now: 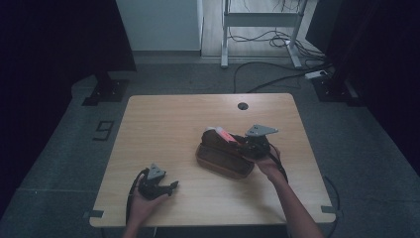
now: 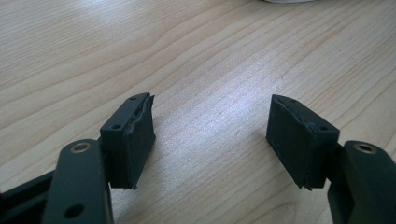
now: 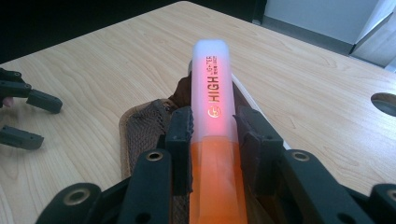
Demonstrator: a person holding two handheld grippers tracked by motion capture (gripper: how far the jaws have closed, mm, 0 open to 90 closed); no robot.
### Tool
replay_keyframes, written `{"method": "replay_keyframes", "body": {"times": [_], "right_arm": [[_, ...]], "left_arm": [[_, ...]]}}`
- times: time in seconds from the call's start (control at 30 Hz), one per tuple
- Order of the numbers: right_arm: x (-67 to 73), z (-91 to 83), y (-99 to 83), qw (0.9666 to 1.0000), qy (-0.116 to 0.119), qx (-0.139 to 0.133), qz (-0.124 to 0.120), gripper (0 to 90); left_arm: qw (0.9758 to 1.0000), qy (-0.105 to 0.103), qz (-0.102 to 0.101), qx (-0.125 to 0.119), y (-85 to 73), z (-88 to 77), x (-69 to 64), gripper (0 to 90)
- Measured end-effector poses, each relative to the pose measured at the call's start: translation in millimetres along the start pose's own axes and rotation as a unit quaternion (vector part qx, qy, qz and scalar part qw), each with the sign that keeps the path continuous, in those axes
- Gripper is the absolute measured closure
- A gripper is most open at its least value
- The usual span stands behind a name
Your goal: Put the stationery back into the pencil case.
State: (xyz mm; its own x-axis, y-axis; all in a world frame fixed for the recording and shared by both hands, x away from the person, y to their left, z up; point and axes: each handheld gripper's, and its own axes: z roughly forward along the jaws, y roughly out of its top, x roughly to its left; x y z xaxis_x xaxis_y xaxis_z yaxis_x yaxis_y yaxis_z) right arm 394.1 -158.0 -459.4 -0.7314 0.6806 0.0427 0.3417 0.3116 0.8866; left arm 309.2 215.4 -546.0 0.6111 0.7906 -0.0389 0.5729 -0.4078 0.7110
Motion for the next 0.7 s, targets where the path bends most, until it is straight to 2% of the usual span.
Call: {"method": "replay_keyframes", "body": {"times": [0.27,0.37,0.5,0.7], "right_arm": [[-1.5,2.0,-1.3,1.0,-0.003,0.004,-0.007,64.8],[0.6,3.8,-2.6,0.9997,-0.017,0.006,-0.014,55.3],[3.8,1.4,-2.1,0.9995,-0.025,-0.001,-0.02,52.6],[8.3,-3.7,-0.7,0.9994,-0.021,-0.011,-0.023,51.1]], "left_arm": [[1.0,0.0,0.0,0.0,0.0,0.0,0.0,32.0],[1.0,0.0,0.0,0.0,0.0,0.0,0.0,32.0],[1.0,0.0,0.0,0.0,0.0,0.1,-0.1,32.0],[1.0,0.001,0.002,0.001,0.0,0.0,-0.2,32.0]]}}
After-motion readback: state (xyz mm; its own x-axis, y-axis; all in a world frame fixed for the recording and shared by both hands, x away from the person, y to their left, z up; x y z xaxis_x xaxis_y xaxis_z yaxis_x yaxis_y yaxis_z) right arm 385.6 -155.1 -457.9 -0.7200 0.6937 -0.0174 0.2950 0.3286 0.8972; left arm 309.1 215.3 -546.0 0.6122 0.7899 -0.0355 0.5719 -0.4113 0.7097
